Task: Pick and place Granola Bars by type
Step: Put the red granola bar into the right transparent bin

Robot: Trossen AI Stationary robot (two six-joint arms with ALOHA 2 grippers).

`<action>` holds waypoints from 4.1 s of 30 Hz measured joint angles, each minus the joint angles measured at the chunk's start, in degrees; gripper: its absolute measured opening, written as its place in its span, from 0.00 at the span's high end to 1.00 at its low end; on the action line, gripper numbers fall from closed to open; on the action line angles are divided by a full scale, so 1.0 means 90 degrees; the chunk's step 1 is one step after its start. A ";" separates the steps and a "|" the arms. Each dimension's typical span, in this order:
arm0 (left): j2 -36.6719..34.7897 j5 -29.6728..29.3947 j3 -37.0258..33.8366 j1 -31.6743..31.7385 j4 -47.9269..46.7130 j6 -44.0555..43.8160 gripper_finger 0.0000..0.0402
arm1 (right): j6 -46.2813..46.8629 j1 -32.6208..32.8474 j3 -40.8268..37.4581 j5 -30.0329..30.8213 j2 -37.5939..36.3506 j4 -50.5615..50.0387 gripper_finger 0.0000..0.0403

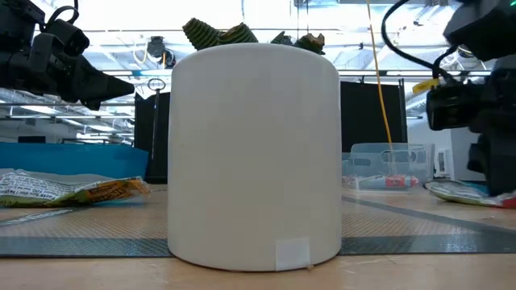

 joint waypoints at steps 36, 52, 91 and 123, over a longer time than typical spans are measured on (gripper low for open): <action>-0.0002 0.0002 0.0000 0.0002 0.0000 0.0000 0.90 | 0.0425 0.0164 0.1469 0.0100 -0.0250 -0.2785 0.90; -0.0002 0.0000 0.0000 0.0002 0.0000 -0.0002 0.90 | 0.0326 0.0122 0.1433 -0.0252 -0.0190 -0.2860 0.71; -0.0002 0.0000 0.0000 0.0002 0.0000 -0.0002 0.90 | 0.0992 0.0114 0.0514 0.0115 0.0327 -0.0827 0.75; 0.0000 0.0000 0.0000 0.0002 -0.0001 -0.0002 0.90 | -0.2661 0.0243 0.0505 0.1287 -0.2033 -0.0669 0.99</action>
